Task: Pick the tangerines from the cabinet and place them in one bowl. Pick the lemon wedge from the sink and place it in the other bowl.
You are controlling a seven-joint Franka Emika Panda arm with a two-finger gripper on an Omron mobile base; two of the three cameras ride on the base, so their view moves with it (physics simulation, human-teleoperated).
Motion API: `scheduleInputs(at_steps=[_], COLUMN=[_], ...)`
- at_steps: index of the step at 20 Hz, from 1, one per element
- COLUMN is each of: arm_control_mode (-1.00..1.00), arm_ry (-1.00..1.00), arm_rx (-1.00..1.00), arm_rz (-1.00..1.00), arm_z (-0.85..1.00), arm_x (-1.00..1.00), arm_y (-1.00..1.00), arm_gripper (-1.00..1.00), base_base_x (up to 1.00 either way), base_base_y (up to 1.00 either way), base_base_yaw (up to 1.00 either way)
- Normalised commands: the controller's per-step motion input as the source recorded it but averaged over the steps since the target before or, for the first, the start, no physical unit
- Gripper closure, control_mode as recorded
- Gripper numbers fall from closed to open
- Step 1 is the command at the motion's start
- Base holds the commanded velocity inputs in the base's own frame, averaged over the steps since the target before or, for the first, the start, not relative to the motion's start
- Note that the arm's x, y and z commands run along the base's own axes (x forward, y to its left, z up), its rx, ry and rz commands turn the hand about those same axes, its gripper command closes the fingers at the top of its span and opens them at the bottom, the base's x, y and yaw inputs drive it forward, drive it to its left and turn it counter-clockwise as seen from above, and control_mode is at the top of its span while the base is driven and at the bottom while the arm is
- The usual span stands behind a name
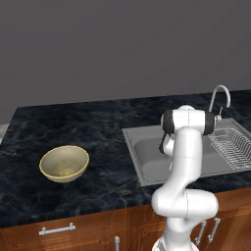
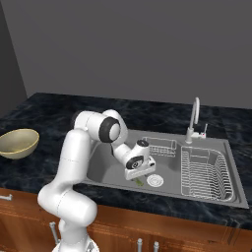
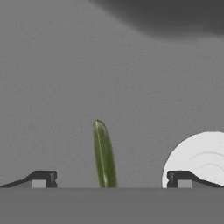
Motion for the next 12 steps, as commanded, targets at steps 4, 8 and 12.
scheduleInputs(at_steps=[4, 8, 12], arm_control_mode=[-1.0, -1.0, -1.0], arm_ry=[0.05, 0.05, 0.05], arm_rx=[0.0, 0.0, 0.0], arm_rz=[0.0, 0.0, 0.0], arm_z=[-0.07, -0.07, -0.1], arm_x=[0.0, 0.0, 0.0], arm_y=[0.0, 0.0, 0.0], arm_gripper=[-1.0, -1.0, -1.0], base_base_x=[0.0, 0.0, 0.0], base_base_y=[0.0, 0.0, 0.0], base_base_yaw=[0.0, 0.0, 0.0])
